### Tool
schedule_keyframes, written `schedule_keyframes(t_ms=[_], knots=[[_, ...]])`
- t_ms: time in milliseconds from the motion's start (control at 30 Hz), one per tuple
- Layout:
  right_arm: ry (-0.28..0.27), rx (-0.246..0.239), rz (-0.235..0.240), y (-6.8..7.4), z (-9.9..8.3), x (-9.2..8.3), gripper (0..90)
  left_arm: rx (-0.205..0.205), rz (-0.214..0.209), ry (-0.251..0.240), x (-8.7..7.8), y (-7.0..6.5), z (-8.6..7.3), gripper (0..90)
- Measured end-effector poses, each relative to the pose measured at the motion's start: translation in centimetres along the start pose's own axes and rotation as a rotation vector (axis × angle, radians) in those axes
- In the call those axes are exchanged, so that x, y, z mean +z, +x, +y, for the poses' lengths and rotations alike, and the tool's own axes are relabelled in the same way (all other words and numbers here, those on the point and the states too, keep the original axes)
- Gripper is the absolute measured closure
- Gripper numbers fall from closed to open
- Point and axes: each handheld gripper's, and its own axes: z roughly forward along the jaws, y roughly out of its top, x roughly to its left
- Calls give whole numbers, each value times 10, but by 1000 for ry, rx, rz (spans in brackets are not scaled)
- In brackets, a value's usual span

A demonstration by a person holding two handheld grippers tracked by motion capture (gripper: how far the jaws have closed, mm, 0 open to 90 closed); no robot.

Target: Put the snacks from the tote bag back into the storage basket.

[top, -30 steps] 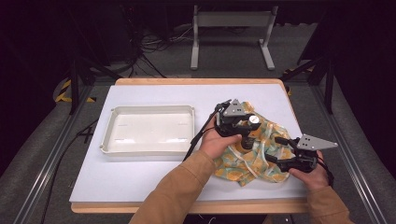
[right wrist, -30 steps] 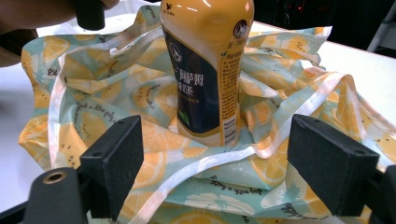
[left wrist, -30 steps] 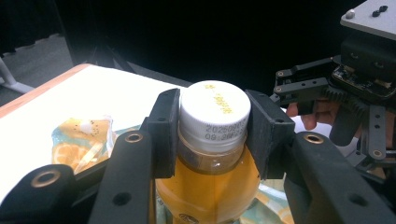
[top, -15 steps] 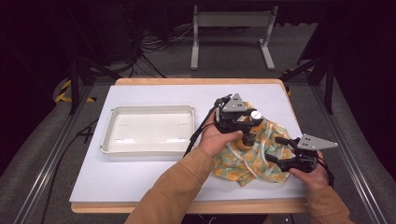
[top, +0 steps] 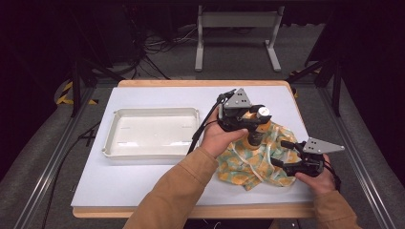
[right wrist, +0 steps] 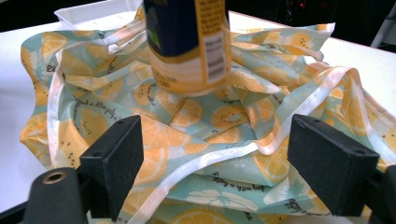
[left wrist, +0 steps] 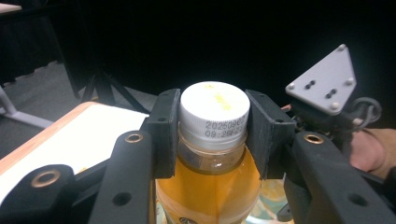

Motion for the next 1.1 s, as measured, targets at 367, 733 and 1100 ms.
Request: schedule_keyframes(t_ms=[367, 733, 1100], knots=[[-1, -1, 5, 1, 0, 0, 192, 6, -22, -23, -10, -7, 14, 582], [-5, -2, -2, 2, 0, 0, 195, 0, -17, -29, -25, -5, 23, 582], [-3, -3, -8, 1, 0, -1, 196, 2, 18, -30, -53, 3, 24, 583]])
